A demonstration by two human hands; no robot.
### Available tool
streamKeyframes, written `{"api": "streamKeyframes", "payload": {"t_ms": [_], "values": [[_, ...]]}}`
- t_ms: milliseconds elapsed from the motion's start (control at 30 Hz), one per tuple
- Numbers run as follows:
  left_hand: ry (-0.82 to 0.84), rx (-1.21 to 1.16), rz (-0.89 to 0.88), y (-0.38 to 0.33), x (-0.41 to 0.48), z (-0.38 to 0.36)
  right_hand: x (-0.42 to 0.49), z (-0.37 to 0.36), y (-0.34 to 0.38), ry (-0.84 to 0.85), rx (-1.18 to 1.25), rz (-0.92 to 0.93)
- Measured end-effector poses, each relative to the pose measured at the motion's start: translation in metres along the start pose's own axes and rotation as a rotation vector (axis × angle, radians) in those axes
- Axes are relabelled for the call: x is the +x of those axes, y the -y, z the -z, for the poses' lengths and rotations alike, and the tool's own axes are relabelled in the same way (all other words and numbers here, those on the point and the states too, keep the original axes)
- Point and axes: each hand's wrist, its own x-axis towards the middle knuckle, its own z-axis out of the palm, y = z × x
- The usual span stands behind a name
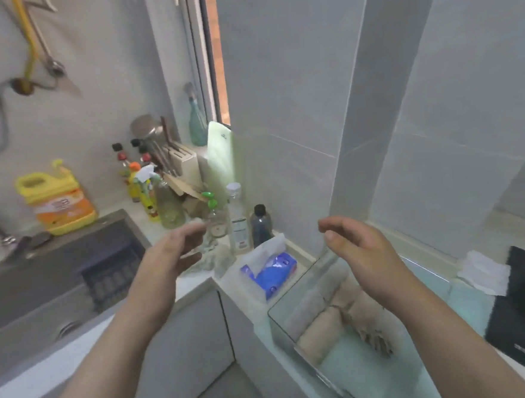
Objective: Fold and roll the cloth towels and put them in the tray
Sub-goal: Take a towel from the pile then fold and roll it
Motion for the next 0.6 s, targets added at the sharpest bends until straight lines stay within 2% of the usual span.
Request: {"api": "streamKeyframes", "payload": {"t_ms": [200, 367, 500, 600], "values": [[-0.455, 0.055, 0.012, -0.037, -0.131, 0.097, -0.027, -0.076, 0.048, 0.335, 0.082, 0.135], [-0.807, 0.097, -0.009, -0.07, -0.258, 0.173, -0.079, -0.163, 0.108, 0.63, 0.072, 0.327], [-1.044, 0.08, -0.018, -0.083, -0.36, 0.218, -0.136, -0.226, 0.143, 0.83, 0.077, 0.441], [-1.182, 0.104, -0.016, -0.084, -0.435, 0.254, -0.183, -0.278, 0.168, 0.94, 0.096, 0.453]]}}
